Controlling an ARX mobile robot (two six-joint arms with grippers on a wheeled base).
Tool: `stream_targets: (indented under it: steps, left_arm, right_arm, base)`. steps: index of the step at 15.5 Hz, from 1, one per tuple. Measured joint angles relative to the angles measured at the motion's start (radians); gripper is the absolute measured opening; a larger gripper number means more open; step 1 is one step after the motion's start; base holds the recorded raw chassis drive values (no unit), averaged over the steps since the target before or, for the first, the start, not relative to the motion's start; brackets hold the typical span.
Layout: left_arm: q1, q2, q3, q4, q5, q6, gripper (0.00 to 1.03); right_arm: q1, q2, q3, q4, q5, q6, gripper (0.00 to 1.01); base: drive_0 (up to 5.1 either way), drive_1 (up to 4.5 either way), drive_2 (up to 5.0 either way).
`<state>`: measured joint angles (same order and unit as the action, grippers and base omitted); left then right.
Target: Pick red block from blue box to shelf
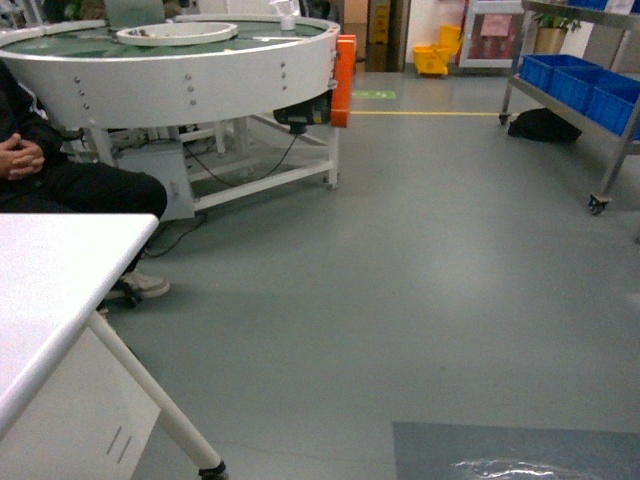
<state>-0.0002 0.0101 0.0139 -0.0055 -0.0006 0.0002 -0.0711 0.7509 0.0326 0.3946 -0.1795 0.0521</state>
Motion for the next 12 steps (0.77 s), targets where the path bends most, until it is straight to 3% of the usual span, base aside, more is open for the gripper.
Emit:
stream_targets:
  steps: [11,12]
  left_arm:
    - [0.0,0.0,0.0,0.001,-0.002,0.0,0.98]
    - [0.002,0.0,0.0,0.003,-0.001,0.0,0.98]
  right_arm:
    - [0.0,0.0,0.002,0.002,-0.001,0.0,0.26]
    - [0.0,0.0,0.002,0.001,0.0,0.0,0.26]
  base:
    - [-1.5,-1.5,-1.5]
    - [-2.1,2.22,-6.4]
